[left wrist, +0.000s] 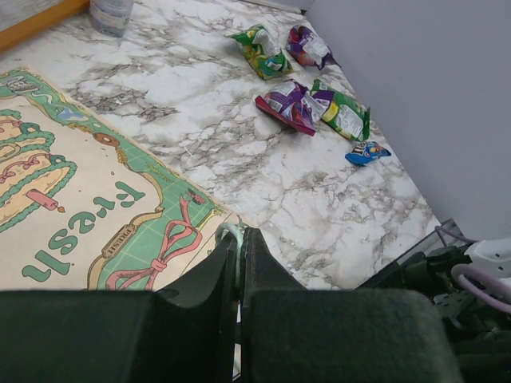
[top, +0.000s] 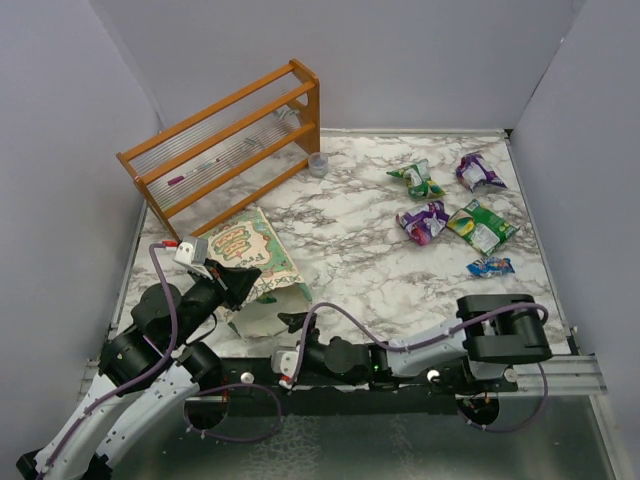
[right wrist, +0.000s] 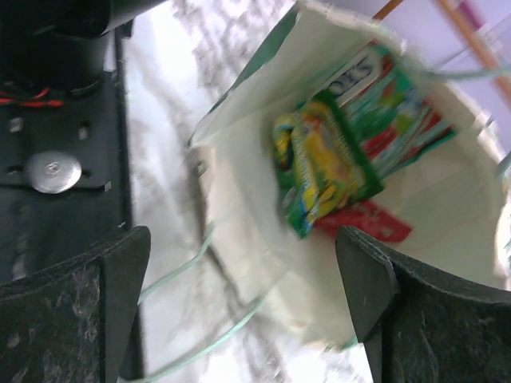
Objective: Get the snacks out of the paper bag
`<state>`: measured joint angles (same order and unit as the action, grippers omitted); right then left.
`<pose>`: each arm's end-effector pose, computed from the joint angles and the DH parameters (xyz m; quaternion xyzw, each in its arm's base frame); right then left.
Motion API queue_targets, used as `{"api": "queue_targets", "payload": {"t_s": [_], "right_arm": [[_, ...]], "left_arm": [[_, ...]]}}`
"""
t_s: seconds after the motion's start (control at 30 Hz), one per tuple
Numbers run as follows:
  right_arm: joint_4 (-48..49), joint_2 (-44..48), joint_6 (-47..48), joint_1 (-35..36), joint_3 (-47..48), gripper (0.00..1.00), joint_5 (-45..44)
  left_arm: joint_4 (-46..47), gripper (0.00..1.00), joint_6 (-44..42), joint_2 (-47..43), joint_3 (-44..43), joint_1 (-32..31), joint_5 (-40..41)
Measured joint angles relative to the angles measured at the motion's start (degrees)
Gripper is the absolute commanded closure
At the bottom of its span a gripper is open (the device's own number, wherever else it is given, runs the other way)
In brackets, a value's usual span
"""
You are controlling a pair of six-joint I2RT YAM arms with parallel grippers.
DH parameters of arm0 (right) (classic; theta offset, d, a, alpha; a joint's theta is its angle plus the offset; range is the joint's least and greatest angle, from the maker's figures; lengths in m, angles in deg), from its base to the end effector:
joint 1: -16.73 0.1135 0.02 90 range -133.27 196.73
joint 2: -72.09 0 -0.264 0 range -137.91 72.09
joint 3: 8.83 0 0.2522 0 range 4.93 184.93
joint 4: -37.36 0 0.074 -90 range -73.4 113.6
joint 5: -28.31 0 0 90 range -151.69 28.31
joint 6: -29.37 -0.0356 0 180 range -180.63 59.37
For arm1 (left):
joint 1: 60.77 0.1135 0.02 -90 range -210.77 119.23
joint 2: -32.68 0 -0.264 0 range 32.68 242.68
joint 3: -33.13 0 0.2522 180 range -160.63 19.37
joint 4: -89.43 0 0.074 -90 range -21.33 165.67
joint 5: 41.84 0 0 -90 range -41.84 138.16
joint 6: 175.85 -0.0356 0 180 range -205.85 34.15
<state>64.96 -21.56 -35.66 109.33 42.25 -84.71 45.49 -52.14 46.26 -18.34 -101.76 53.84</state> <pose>-0.0009 0.3260 0.1788 -0.6017 0.5067 0.2006 0.5839 0.0561 -0.0441 0.3188 0.0141 0.7431 -0.3760 0.5534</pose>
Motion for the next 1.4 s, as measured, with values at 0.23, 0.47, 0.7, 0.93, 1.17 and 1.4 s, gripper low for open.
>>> {"api": "queue_targets", "payload": {"t_s": [0.23, 0.47, 0.7, 0.93, 1.17, 1.4], "right_arm": [[18.23, -12.17, 17.66, -0.98, 1.16, 0.33, -0.07], [21.68, -15.41, 21.35, -5.75, 3.34, 0.43, 2.64], [21.66, -18.62, 20.96, -9.92, 6.69, 0.39, 6.32], [20.98, -25.42, 20.70, -12.70, 12.09, 0.39, 9.22], [19.10, -29.62, 20.33, -14.73, 17.20, 0.45, 10.05], [16.96, -30.27, 20.09, -16.28, 17.92, 0.54, 10.73]], "left_arm": [[0.00, 1.00, 0.00, 0.00, 0.00, 0.00, 0.00], [0.02, 1.00, -0.02, -0.02, 0.00, 0.00, -0.02], [0.02, 1.00, -0.04, -0.02, 0.00, 0.00, -0.04], [0.04, 1.00, -0.04, -0.02, 0.00, 0.00, -0.09], [0.07, 1.00, -0.22, -0.02, 0.00, 0.00, -0.17], [0.07, 1.00, -0.22, -0.02, 0.00, 0.00, -0.24]]}}
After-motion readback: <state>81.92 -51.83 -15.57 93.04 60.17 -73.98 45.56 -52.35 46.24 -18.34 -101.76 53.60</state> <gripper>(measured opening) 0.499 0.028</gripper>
